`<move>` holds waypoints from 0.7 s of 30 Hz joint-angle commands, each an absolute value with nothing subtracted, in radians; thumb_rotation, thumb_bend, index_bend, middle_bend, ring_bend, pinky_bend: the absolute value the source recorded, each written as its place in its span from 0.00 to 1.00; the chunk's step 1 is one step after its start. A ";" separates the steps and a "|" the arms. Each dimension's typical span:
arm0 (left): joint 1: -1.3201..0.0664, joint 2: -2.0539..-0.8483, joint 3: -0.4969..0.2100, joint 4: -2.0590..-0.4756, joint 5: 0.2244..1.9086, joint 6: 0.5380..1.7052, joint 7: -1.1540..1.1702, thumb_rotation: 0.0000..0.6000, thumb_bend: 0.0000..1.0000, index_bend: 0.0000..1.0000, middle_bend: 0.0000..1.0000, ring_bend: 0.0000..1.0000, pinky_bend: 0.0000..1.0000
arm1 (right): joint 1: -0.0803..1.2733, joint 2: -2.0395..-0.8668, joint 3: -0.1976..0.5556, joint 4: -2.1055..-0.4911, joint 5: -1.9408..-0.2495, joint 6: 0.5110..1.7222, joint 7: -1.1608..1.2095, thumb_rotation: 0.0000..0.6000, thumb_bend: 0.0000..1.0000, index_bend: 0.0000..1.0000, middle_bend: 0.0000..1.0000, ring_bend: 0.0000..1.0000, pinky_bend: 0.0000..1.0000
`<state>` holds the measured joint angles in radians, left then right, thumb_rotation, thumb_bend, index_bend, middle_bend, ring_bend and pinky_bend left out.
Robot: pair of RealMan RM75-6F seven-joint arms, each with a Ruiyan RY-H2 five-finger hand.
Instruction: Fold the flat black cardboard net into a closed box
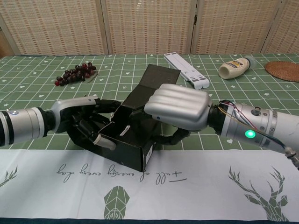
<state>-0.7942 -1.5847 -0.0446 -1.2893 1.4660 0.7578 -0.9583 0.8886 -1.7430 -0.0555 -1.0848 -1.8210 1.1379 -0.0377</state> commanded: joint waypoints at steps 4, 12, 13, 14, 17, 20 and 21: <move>-0.790 -1.595 -0.051 -1.284 1.454 0.760 -0.947 1.00 0.09 0.27 0.27 0.49 0.83 | 0.888 -1.741 -0.058 -1.087 -1.823 1.136 -0.039 1.00 0.41 0.37 0.35 0.77 0.99; -0.789 -1.596 -0.058 -1.291 1.447 0.755 -0.950 1.00 0.10 0.28 0.27 0.49 0.83 | 0.896 -1.737 -0.062 -1.092 -1.824 1.114 -0.048 1.00 0.41 0.37 0.35 0.77 0.99; -0.789 -1.595 -0.059 -1.292 1.447 0.755 -0.950 1.00 0.10 0.28 0.27 0.49 0.83 | 0.898 -1.736 -0.062 -1.094 -1.823 1.107 -0.051 1.00 0.41 0.37 0.35 0.77 0.99; -0.789 -1.595 -0.059 -1.292 1.447 0.755 -0.951 1.00 0.10 0.28 0.27 0.49 0.83 | 0.901 -1.735 -0.063 -1.097 -1.822 1.100 -0.053 1.00 0.41 0.37 0.36 0.77 0.99; -0.788 -1.594 -0.061 -1.295 1.447 0.756 -0.951 1.00 0.10 0.28 0.27 0.49 0.83 | 0.911 -1.729 -0.063 -1.109 -1.820 1.075 -0.065 1.00 0.41 0.40 0.40 0.77 0.99; -0.787 -1.592 -0.062 -1.299 1.447 0.757 -0.952 1.00 0.10 0.27 0.27 0.49 0.83 | 0.923 -1.721 -0.064 -1.123 -1.817 1.046 -0.074 1.00 0.43 0.44 0.43 0.77 0.99; -0.787 -1.591 -0.063 -1.301 1.447 0.757 -0.953 1.00 0.10 0.27 0.27 0.49 0.83 | 0.928 -1.717 -0.065 -1.127 -1.817 1.037 -0.077 1.00 0.44 0.45 0.43 0.77 0.99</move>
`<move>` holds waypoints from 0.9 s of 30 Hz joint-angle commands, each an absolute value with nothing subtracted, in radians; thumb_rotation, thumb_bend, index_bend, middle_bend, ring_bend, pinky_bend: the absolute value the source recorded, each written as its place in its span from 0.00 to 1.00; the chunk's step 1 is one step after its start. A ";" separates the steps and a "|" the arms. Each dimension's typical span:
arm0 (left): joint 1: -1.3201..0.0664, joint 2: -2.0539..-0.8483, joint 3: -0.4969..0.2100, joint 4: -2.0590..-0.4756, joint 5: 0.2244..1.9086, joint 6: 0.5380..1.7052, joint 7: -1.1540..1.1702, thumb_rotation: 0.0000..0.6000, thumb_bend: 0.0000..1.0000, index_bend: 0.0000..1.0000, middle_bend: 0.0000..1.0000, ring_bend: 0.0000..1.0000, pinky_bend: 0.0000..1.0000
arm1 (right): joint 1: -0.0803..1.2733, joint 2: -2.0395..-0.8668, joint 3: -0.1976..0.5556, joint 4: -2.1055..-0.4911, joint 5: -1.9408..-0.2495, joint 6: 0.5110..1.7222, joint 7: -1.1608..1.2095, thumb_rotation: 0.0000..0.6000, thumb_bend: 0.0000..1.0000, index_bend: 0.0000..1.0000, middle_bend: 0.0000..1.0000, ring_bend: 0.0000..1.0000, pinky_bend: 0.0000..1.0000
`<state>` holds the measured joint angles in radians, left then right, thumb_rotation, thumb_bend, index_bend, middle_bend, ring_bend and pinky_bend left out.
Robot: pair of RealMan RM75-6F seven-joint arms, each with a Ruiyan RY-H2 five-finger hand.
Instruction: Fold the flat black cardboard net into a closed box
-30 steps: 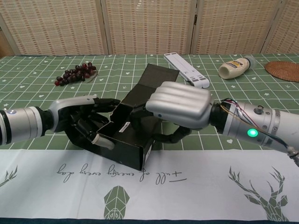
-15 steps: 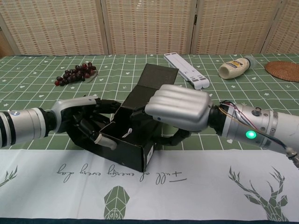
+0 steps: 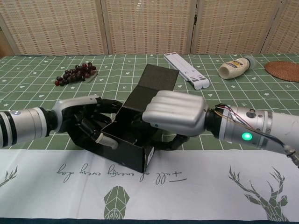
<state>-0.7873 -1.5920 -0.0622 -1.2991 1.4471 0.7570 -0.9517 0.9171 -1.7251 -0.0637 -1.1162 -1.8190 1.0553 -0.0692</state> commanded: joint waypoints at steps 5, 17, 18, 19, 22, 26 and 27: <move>-0.784 -1.584 -0.061 -1.311 1.451 0.759 -0.957 1.00 0.10 0.27 0.27 0.49 0.83 | 0.953 -1.692 -0.071 -1.156 -1.821 0.990 -0.092 1.00 0.47 0.52 0.49 0.77 0.99; -0.782 -1.572 -0.056 -1.331 1.465 0.765 -0.968 1.00 0.10 0.27 0.27 0.49 0.83 | 0.981 -1.645 -0.068 -1.207 -1.817 0.957 -0.086 1.00 0.60 0.82 0.74 0.79 1.00; -0.782 -1.572 -0.055 -1.332 1.465 0.765 -0.967 1.00 0.10 0.27 0.27 0.49 0.83 | 0.982 -1.643 -0.067 -1.210 -1.817 0.957 -0.086 1.00 0.61 0.85 0.76 0.79 1.00; -0.782 -1.571 -0.055 -1.333 1.466 0.765 -0.967 1.00 0.10 0.27 0.27 0.49 0.83 | 0.983 -1.641 -0.067 -1.212 -1.817 0.958 -0.085 1.00 0.62 0.87 0.78 0.79 1.00; -0.782 -1.570 -0.054 -1.334 1.464 0.763 -0.967 1.00 0.10 0.27 0.27 0.49 0.83 | 0.982 -1.636 -0.068 -1.216 -1.816 0.959 -0.085 1.00 0.65 0.91 0.83 0.80 1.00; -0.782 -1.571 -0.054 -1.335 1.461 0.760 -0.961 1.00 0.10 0.27 0.27 0.49 0.83 | 0.979 -1.631 -0.072 -1.215 -1.816 0.963 -0.084 1.00 0.66 0.94 0.88 0.80 1.00; -0.782 -1.571 -0.054 -1.335 1.460 0.760 -0.959 1.00 0.10 0.27 0.27 0.49 0.83 | 0.978 -1.631 -0.073 -1.215 -1.817 0.966 -0.083 1.00 0.66 0.94 0.89 0.80 1.00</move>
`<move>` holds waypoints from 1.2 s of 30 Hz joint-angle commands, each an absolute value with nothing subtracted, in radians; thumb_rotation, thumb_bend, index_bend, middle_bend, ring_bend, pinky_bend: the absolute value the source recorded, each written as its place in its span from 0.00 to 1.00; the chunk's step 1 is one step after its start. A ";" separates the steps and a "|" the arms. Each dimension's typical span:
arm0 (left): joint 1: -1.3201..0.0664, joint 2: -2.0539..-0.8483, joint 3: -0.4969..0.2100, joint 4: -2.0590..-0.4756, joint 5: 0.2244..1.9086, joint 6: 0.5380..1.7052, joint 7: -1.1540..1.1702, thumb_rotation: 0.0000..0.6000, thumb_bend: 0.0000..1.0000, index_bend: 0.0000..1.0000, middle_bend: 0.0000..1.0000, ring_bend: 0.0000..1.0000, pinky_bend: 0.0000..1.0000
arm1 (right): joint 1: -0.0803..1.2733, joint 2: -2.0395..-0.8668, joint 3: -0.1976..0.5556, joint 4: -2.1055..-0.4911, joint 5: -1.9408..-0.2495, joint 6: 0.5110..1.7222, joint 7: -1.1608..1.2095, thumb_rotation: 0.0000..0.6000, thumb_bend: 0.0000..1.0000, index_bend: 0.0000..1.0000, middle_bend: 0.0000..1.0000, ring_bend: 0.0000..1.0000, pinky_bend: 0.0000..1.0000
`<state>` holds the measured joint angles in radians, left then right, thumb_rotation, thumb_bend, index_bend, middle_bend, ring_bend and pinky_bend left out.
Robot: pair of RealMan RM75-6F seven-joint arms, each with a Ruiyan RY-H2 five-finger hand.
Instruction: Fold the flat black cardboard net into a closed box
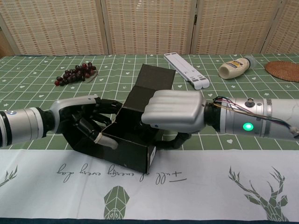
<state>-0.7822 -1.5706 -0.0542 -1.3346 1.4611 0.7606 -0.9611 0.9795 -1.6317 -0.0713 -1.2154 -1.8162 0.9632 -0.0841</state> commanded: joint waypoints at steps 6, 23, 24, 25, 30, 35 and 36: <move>-0.782 -1.575 -0.058 -1.341 1.451 0.758 -0.940 1.00 0.10 0.27 0.27 0.49 0.83 | 0.973 -1.623 -0.082 -1.205 -1.824 0.971 -0.094 1.00 0.64 0.91 0.82 0.80 1.00; -0.766 -1.577 -0.079 -1.378 1.396 0.759 -0.840 1.00 0.10 0.25 0.27 0.49 0.83 | 0.934 -1.612 -0.074 -1.232 -1.796 0.989 -0.157 1.00 0.53 0.00 0.14 0.76 1.00; -0.764 -1.576 -0.080 -1.382 1.393 0.761 -0.833 1.00 0.10 0.24 0.27 0.49 0.83 | 0.931 -1.610 -0.073 -1.235 -1.795 0.993 -0.156 1.00 0.53 0.00 0.13 0.76 1.00; -0.763 -1.575 -0.081 -1.386 1.391 0.762 -0.827 1.00 0.10 0.23 0.27 0.49 0.83 | 0.928 -1.608 -0.073 -1.237 -1.796 0.999 -0.155 1.00 0.53 0.00 0.12 0.76 1.00; -0.754 -1.561 -0.083 -1.412 1.392 0.775 -0.794 1.00 0.10 0.14 0.16 0.35 0.82 | 0.909 -1.583 -0.063 -1.270 -1.783 1.030 -0.143 1.00 0.53 0.00 0.11 0.75 1.00; -0.750 -1.532 -0.081 -1.455 1.392 0.771 -0.779 1.00 0.10 0.11 0.04 0.05 0.54 | 0.878 -1.536 -0.051 -1.331 -1.744 1.049 -0.125 1.00 0.53 0.00 0.11 0.75 1.00; -0.748 -1.525 -0.081 -1.465 1.390 0.771 -0.777 1.00 0.10 0.11 0.03 0.02 0.43 | 0.870 -1.524 -0.048 -1.346 -1.737 1.056 -0.124 1.00 0.53 0.00 0.11 0.75 1.00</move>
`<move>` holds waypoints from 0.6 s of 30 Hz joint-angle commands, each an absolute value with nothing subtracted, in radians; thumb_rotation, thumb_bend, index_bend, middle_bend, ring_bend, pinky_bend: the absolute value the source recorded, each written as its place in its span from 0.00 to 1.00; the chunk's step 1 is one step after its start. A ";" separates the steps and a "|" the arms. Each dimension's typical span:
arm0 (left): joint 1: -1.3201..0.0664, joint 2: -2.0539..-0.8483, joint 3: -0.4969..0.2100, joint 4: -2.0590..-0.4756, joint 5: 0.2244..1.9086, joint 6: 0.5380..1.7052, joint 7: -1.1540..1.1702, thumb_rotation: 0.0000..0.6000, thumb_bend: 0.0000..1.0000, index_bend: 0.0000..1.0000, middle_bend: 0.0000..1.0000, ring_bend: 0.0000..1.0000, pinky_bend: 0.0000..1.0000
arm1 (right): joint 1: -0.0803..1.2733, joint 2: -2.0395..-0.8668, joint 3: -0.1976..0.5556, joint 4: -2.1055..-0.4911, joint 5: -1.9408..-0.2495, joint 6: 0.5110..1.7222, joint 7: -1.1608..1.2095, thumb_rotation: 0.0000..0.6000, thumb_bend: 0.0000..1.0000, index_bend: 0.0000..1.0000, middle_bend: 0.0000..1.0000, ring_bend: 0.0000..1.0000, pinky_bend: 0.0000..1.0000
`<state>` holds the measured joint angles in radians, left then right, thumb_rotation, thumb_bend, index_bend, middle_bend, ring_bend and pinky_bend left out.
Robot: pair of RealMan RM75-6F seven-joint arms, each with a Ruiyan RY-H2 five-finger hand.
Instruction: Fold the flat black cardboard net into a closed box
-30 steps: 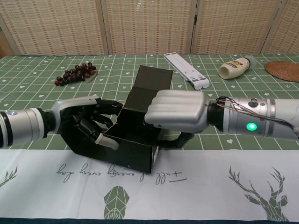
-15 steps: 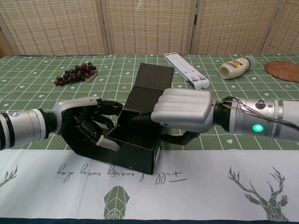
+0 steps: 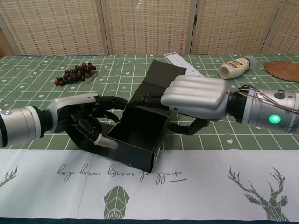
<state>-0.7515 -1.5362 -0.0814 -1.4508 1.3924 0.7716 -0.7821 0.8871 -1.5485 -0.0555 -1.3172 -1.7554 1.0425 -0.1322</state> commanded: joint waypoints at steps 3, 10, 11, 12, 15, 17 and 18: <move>-0.742 -1.512 -0.083 -1.481 1.389 0.778 -0.769 1.00 0.10 0.11 0.01 0.00 0.21 | 0.847 -1.491 -0.042 -1.391 -1.713 1.073 -0.104 1.00 0.53 0.00 0.12 0.75 1.00; -0.713 -1.471 -0.090 -1.513 1.400 0.831 -0.761 1.00 0.09 0.11 0.00 0.00 0.16 | 0.792 -1.394 -0.061 -1.513 -1.635 1.052 -0.025 1.00 0.53 0.00 0.18 0.75 1.00; -0.709 -1.464 -0.091 -1.517 1.402 0.838 -0.762 1.00 0.09 0.11 0.00 0.00 0.16 | 0.787 -1.383 -0.064 -1.522 -1.626 1.045 -0.018 1.00 0.53 0.00 0.19 0.75 1.00; -0.704 -1.453 -0.092 -1.522 1.402 0.845 -0.762 1.00 0.10 0.11 0.00 0.00 0.15 | 0.780 -1.370 -0.066 -1.531 -1.613 1.037 -0.011 1.00 0.53 0.00 0.20 0.75 1.00; -0.694 -1.431 -0.099 -1.531 1.401 0.862 -0.768 1.00 0.10 0.11 0.00 0.00 0.15 | 0.767 -1.353 -0.068 -1.538 -1.579 1.011 0.009 1.00 0.53 0.00 0.22 0.75 1.00; -0.686 -1.421 -0.103 -1.536 1.403 0.878 -0.767 1.00 0.10 0.11 0.00 0.00 0.15 | 0.766 -1.349 -0.069 -1.537 -1.559 0.985 0.025 1.00 0.53 0.00 0.23 0.75 1.00; -0.679 -1.414 -0.105 -1.541 1.405 0.891 -0.766 1.00 0.10 0.11 0.00 0.00 0.15 | 0.767 -1.351 -0.069 -1.531 -1.547 0.964 0.034 1.00 0.53 0.00 0.24 0.75 1.00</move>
<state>-0.6871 -1.4220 -0.1012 -1.5349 1.4027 0.8785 -0.7665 0.7697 -1.3545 -0.0673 -1.5339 -1.5634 0.9900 0.0177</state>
